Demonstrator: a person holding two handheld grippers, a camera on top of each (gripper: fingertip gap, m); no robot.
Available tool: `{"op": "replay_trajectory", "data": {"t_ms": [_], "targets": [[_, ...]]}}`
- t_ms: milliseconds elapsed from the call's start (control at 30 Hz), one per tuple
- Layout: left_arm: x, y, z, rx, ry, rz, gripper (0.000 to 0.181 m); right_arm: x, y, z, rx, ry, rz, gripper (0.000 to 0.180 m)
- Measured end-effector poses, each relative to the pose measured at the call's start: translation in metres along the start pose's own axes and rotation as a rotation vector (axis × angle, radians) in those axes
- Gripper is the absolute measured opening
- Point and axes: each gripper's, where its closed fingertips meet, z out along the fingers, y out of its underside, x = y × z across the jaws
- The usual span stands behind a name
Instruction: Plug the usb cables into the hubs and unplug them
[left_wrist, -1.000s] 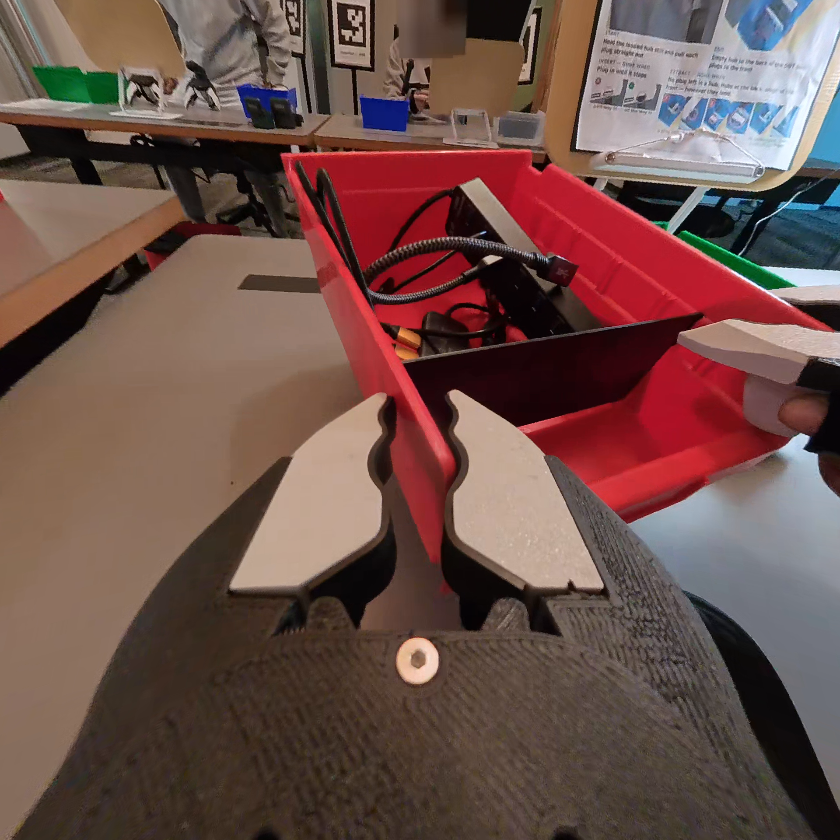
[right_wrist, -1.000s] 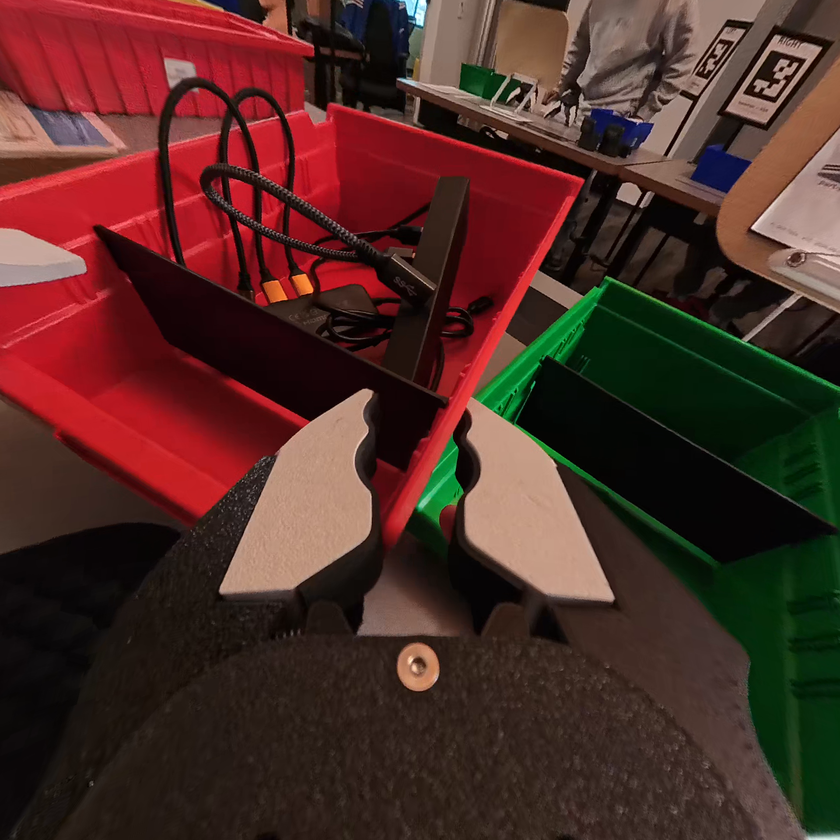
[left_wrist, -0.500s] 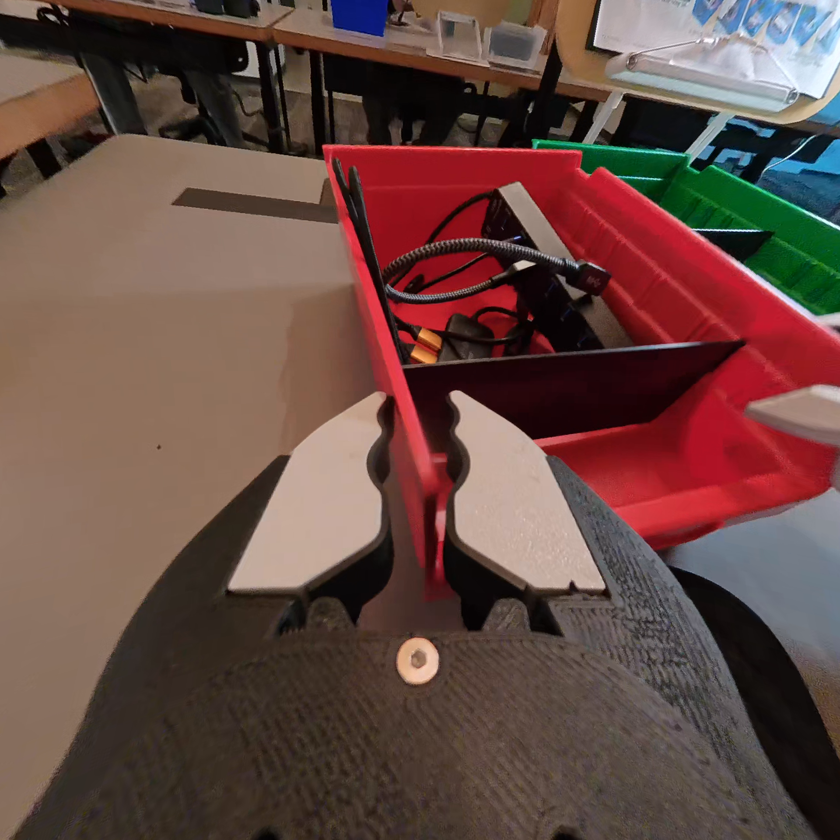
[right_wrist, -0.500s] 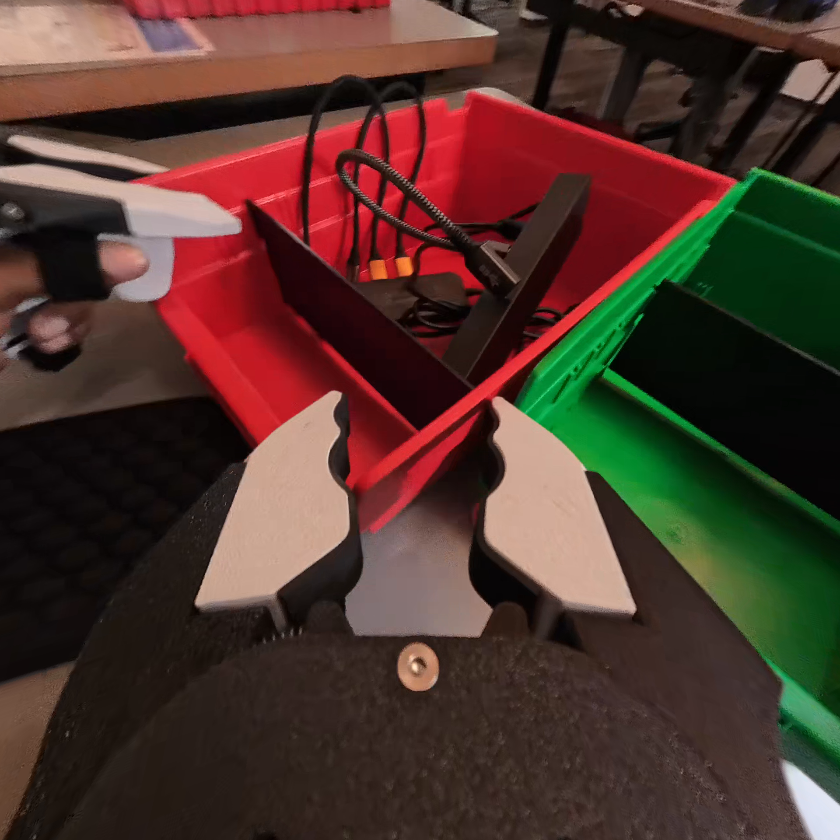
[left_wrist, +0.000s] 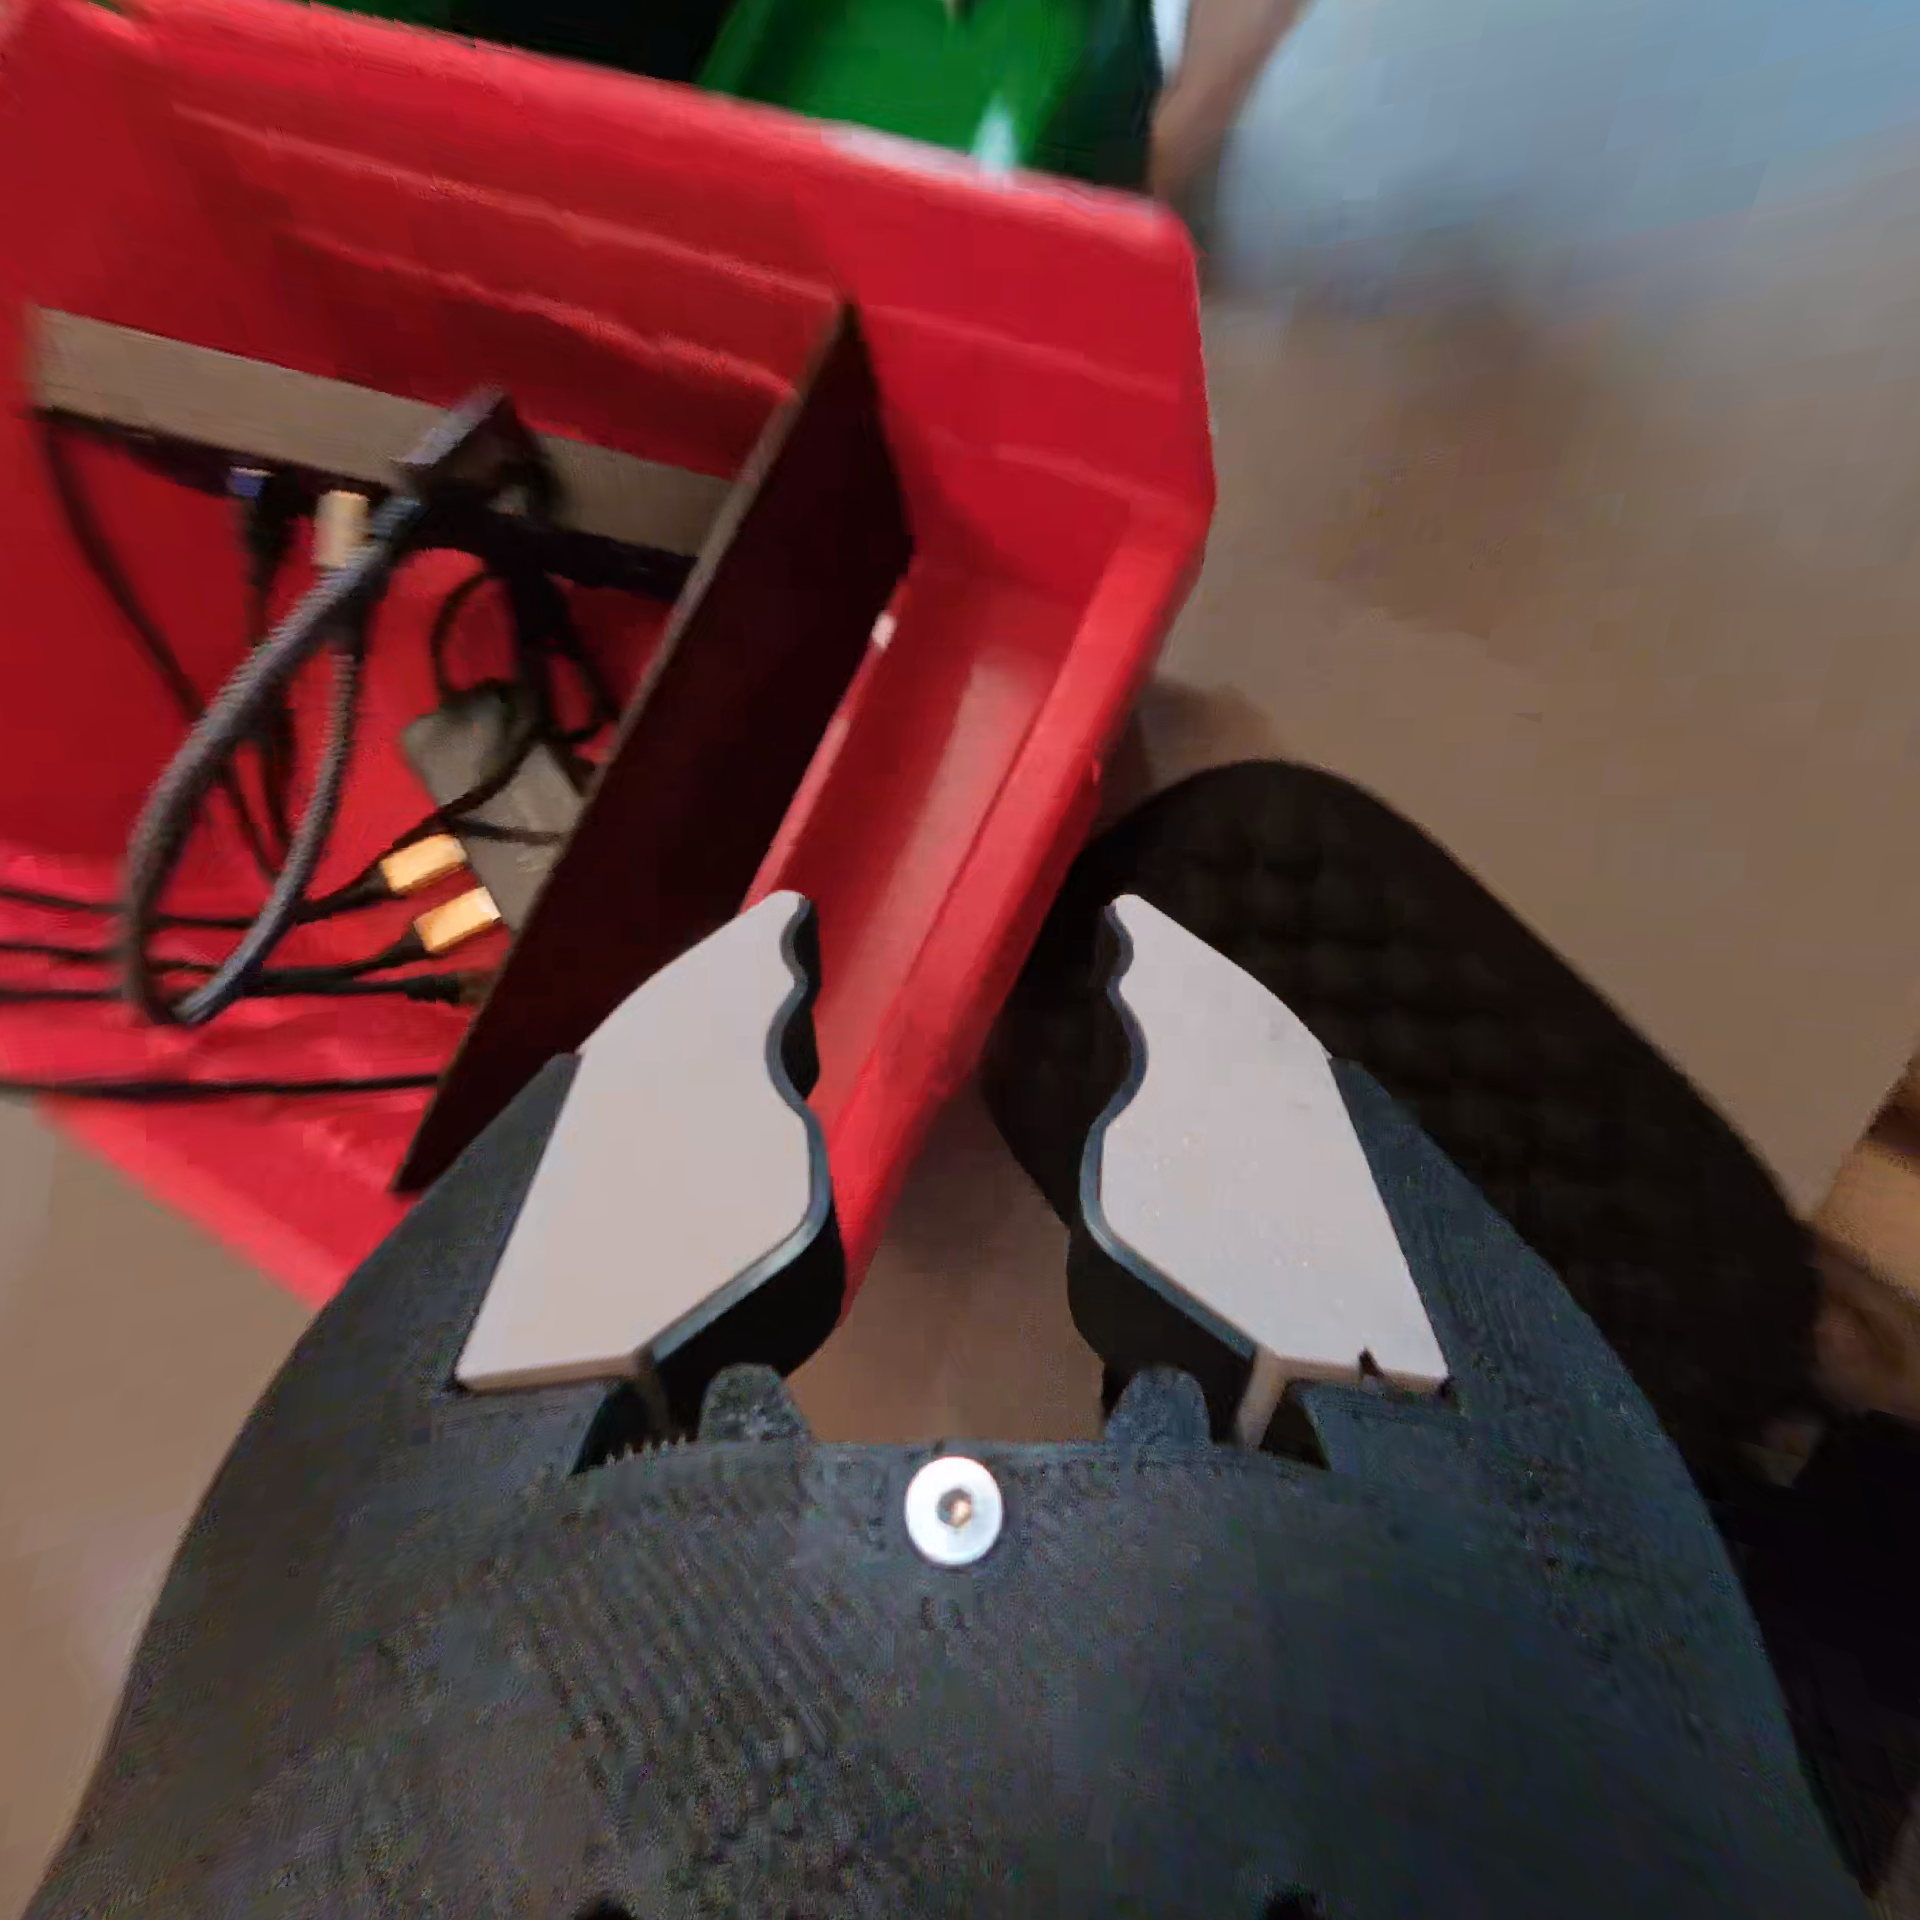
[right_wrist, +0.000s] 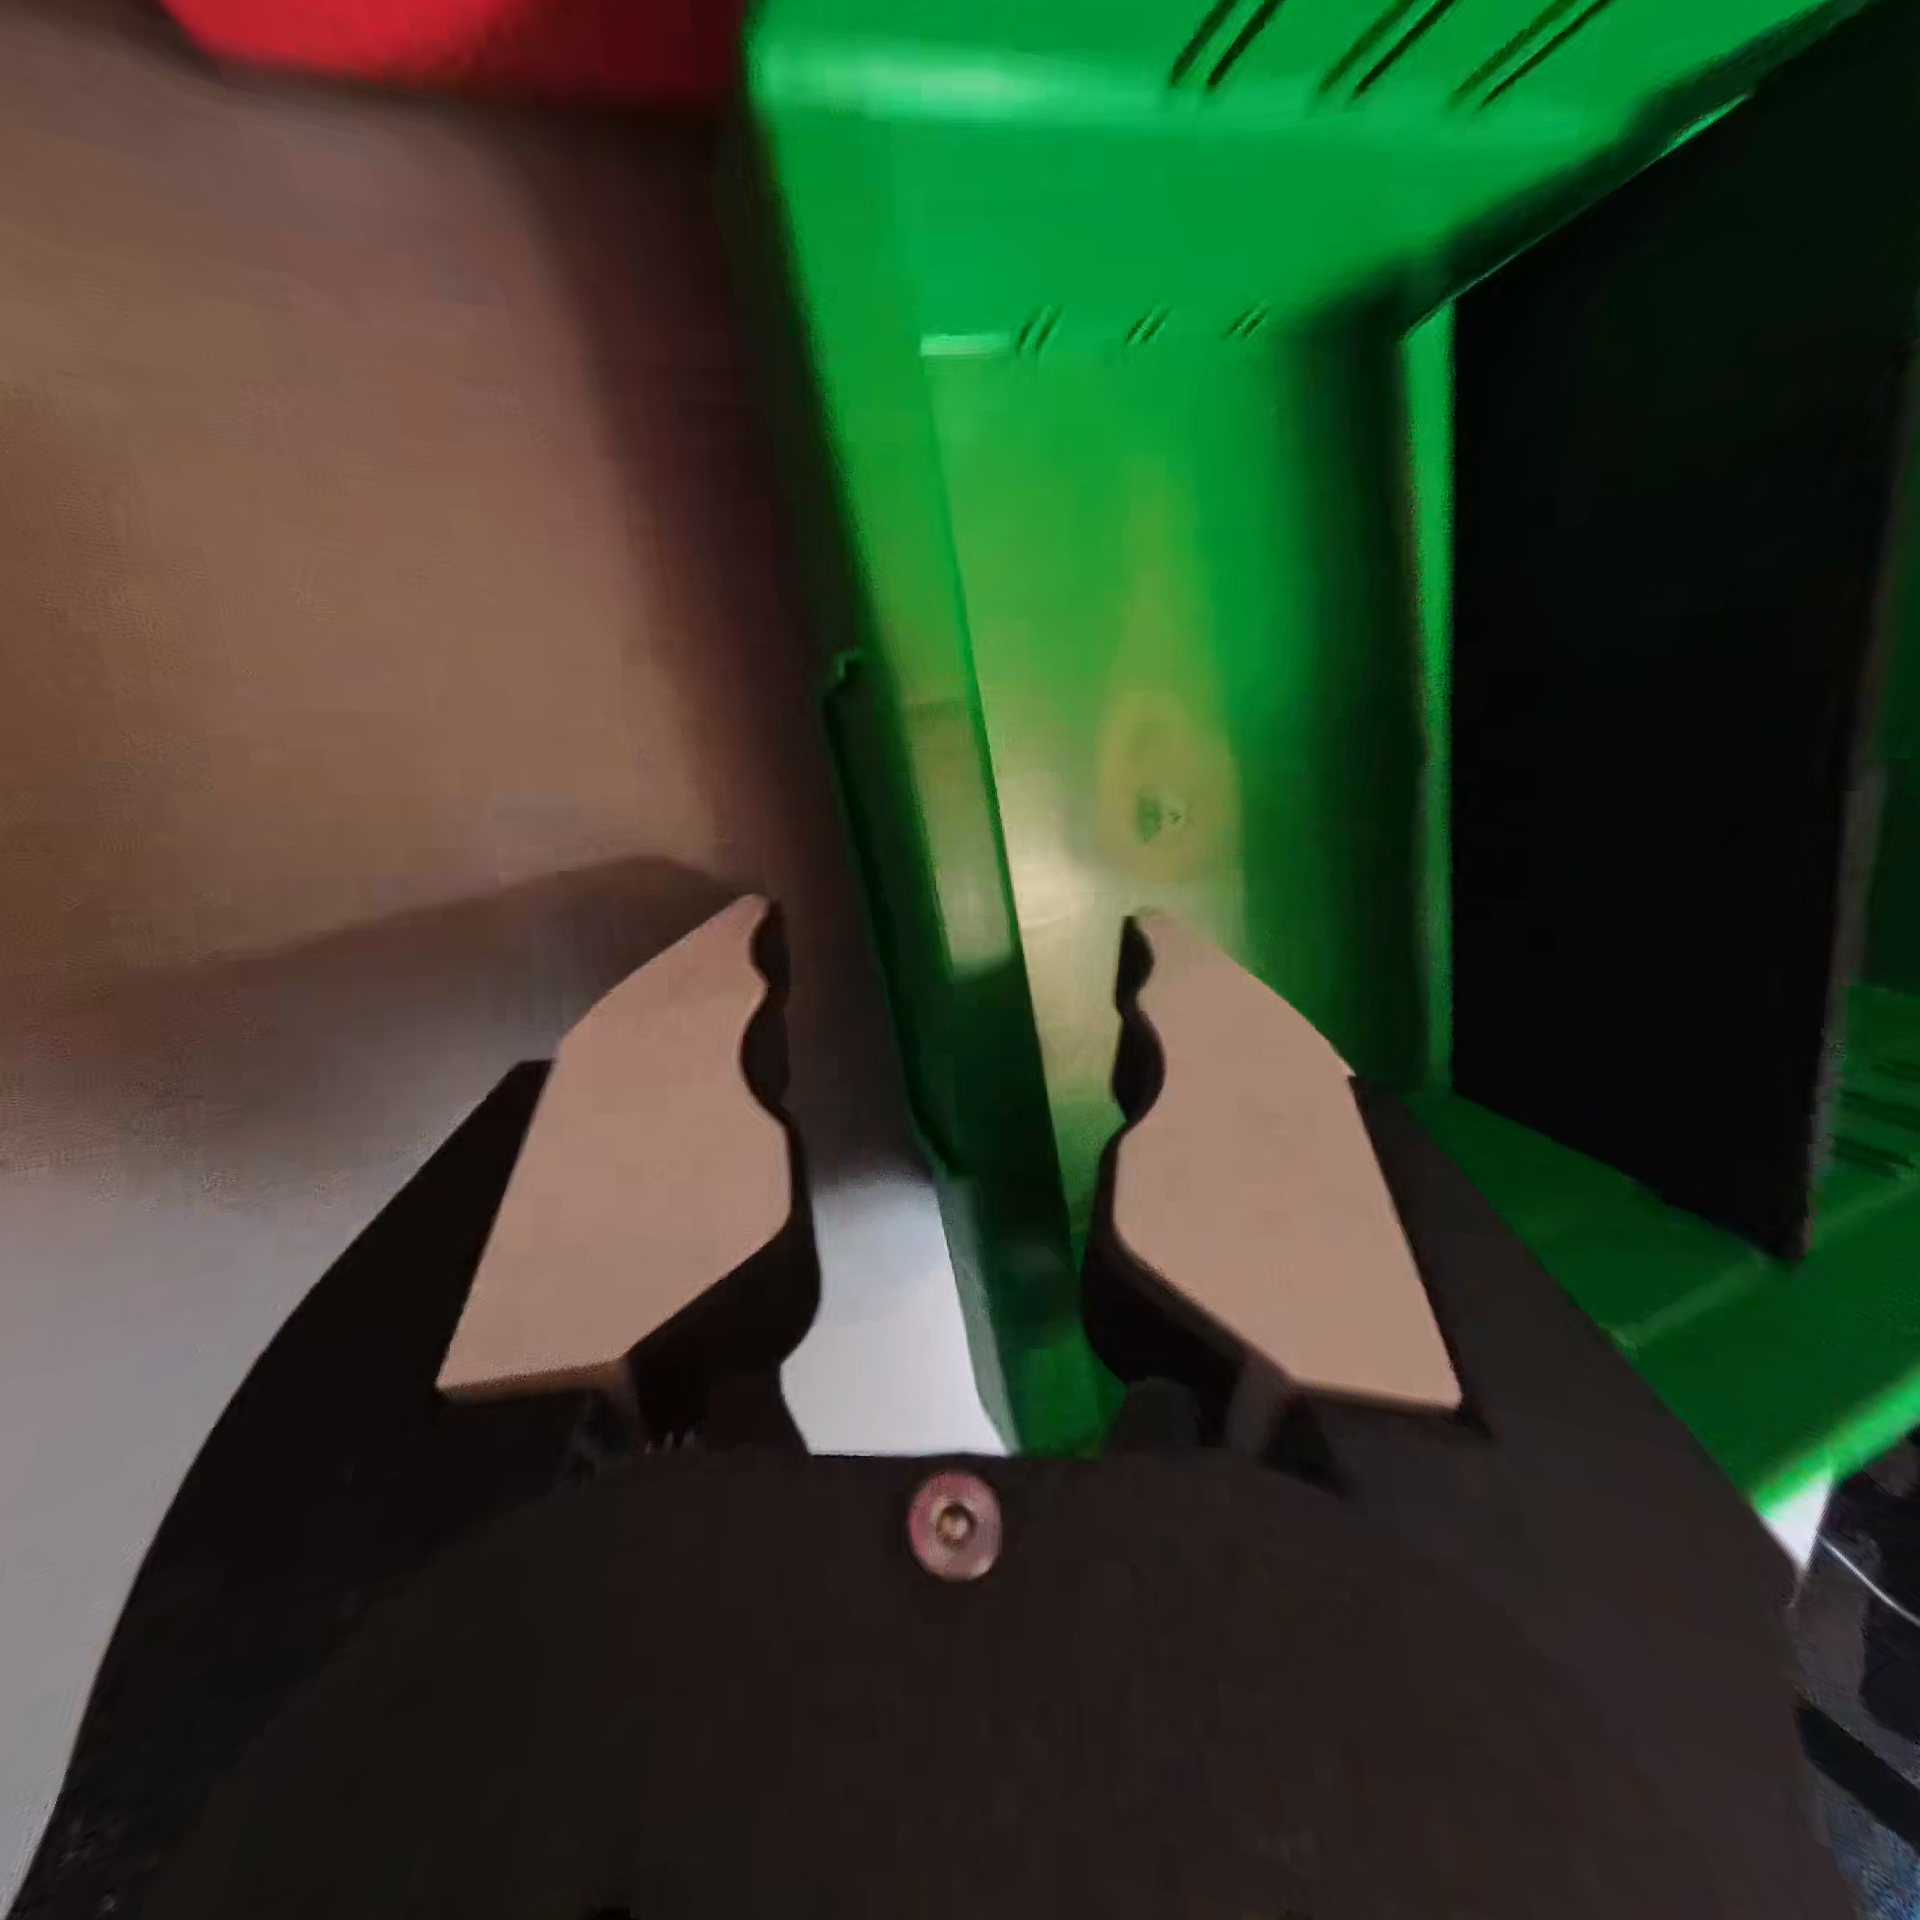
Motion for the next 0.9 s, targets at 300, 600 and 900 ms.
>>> {"op": "replay_trajectory", "data": {"t_ms": [300, 600, 900], "targets": [[0.010, 0.011, 0.063, -0.227, 0.165, 0.138, 0.033, -0.019, 0.050, -0.022, -0.060, 0.088, 0.101, 0.033], [-0.011, -0.012, 0.084, -0.175, 0.075, 0.207, 0.029, -0.021, 0.172, -0.071, -0.232, 0.244, 0.241, 0.031], [-0.042, -0.031, 0.107, -0.171, 0.056, 0.186, 0.029, 0.026, 0.236, -0.073, -0.284, 0.302, 0.383, 0.035]]}}
